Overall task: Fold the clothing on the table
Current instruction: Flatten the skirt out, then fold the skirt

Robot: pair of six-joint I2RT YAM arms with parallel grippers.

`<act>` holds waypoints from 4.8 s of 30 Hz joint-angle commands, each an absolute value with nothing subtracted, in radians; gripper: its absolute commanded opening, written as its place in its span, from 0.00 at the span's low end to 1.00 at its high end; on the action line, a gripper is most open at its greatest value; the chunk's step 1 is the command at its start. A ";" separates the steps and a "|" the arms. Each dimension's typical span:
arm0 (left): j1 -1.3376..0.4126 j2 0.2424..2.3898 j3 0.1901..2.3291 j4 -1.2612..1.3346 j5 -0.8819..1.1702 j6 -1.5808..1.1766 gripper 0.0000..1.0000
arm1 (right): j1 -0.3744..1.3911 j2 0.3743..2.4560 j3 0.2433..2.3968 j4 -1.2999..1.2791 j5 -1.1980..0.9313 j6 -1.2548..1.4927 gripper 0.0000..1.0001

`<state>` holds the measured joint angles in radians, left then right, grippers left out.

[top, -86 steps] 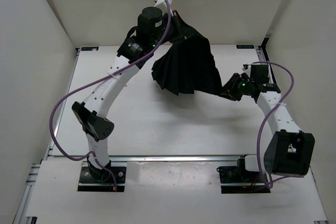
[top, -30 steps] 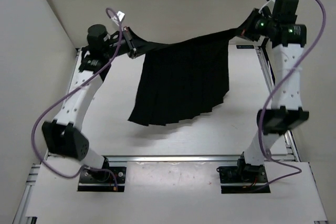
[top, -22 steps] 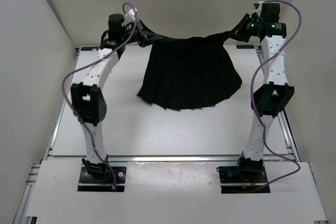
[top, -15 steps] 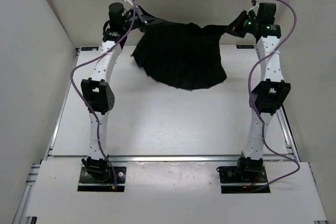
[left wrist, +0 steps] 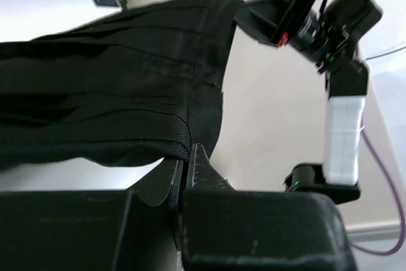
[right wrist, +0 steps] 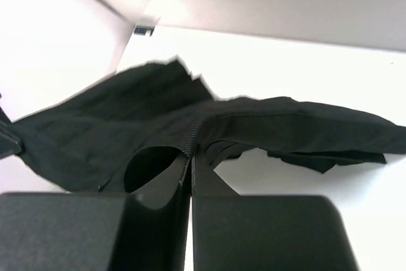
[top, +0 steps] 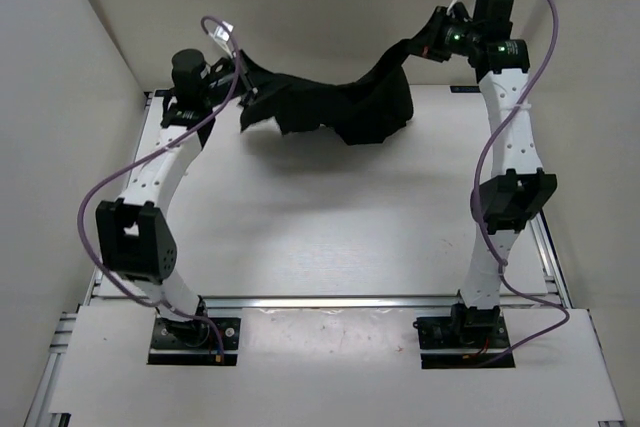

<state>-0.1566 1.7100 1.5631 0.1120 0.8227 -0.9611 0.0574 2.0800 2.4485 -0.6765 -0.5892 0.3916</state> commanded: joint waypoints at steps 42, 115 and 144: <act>-0.079 0.812 0.748 -0.923 0.359 -0.413 0.99 | 0.144 1.577 1.206 -0.942 -0.475 0.350 0.76; -0.117 0.074 -0.127 -0.521 0.469 -1.012 0.00 | 0.308 1.644 0.609 -0.187 -0.706 0.560 0.00; -0.190 0.245 0.311 -0.523 0.635 -1.353 0.00 | 0.097 1.118 0.940 -0.897 -0.704 0.462 0.00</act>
